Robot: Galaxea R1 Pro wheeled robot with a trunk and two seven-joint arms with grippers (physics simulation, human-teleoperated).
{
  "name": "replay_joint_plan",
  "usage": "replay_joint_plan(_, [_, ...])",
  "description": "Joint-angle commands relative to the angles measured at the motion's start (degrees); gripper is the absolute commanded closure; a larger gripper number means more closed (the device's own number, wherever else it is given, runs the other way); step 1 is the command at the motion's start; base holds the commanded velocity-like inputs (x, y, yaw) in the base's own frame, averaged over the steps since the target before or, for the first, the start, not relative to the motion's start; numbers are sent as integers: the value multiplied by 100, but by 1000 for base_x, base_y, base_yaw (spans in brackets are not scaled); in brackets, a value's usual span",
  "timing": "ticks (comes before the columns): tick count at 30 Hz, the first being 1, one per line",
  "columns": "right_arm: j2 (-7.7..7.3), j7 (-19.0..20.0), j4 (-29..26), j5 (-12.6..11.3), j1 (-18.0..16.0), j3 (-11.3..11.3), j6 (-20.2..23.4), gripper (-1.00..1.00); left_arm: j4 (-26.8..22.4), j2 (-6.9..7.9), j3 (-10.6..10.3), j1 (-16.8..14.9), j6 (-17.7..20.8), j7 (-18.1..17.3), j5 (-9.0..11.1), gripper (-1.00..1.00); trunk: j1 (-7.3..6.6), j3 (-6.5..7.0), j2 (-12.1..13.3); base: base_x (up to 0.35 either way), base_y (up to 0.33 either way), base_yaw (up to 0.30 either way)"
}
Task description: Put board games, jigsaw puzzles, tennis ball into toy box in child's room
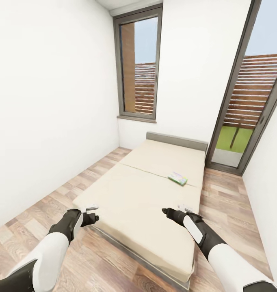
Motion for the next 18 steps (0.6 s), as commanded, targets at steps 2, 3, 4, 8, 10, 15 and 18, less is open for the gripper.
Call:
replay_joint_plan(2, [-10,-34,-14,-44,-3,38,17,-100,-13,-8,42,-6,25,-43,-64,-100,4,-13,-13,0,-2,290])
replay_joint_plan(3, [-10,-34,-14,-45,-3,38,19,-100,-13,-8,42,-6,25,-43,-64,-100,4,-13,-13,0,-1,290])
replay_joint_plan(4, [-10,-34,-14,-45,-3,38,18,-100,-13,-9,43,-6,25,-43,-64,-100,4,-13,-13,0,-1,290])
replay_joint_plan(8, [-10,-34,-14,-41,-3,38,17,-100,-13,-9,46,-6,25,-43,-61,-100,4,-13,-13,0,0,290])
replay_joint_plan(10, [-10,-34,-14,-41,-3,38,17,-100,-13,-9,44,-6,25,-43,-60,-100,4,-13,-13,0,-19,291])
replay_joint_plan(15, [-9,-34,-14,-41,-3,38,17,-100,-13,-9,42,-6,25,-43,-61,-100,4,-13,-13,0,-127,291])
replay_joint_plan(18, [-9,-34,-14,-39,-3,38,17,-100,-13,-9,43,-6,25,-43,-64,-100,4,-13,-13,0,-158,291])
